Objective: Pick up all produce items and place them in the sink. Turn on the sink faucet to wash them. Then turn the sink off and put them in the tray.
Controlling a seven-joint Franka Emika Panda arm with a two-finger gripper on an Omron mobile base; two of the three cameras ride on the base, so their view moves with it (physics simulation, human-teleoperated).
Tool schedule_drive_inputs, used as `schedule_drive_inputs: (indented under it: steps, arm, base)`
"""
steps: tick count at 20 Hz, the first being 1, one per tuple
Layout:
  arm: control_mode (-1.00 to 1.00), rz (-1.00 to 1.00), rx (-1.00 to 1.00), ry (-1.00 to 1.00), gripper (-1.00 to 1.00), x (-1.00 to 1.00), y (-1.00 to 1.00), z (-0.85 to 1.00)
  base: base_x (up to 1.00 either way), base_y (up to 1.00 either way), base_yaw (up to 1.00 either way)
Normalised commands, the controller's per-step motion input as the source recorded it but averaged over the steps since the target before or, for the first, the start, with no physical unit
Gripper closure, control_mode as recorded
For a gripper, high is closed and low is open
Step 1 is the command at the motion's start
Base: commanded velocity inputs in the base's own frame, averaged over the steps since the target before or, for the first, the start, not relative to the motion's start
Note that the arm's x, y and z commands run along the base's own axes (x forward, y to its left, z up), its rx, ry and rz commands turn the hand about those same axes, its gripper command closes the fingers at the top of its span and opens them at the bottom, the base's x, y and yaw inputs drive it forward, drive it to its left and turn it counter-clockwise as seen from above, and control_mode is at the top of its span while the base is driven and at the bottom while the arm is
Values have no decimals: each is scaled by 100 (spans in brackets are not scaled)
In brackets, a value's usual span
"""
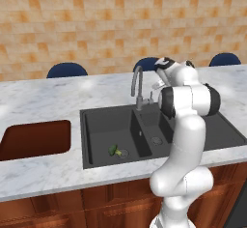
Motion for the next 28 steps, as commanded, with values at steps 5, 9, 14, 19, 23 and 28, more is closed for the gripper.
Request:
schedule_drive_inputs:
  steps: [5,9,14,19,23,28]
  arm:
    - [-100,2,0,0,-100,7,1,-8]
    - [-100,2,0,0,-100,8,1,-14]
    - [-100,2,0,0,-100,8,3,-15]
    - [-100,2,0,0,-100,9,6,-15]
    - [-100,1,0,0,-100,7,3,-13]
    - [-100,1,0,0,-100,7,1,-15]
  base:
    - [0,0,0]
    - [0,0,0]
    - [0,0,0]
    - [0,0,0]
    - [0,0,0]
    - [0,0,0]
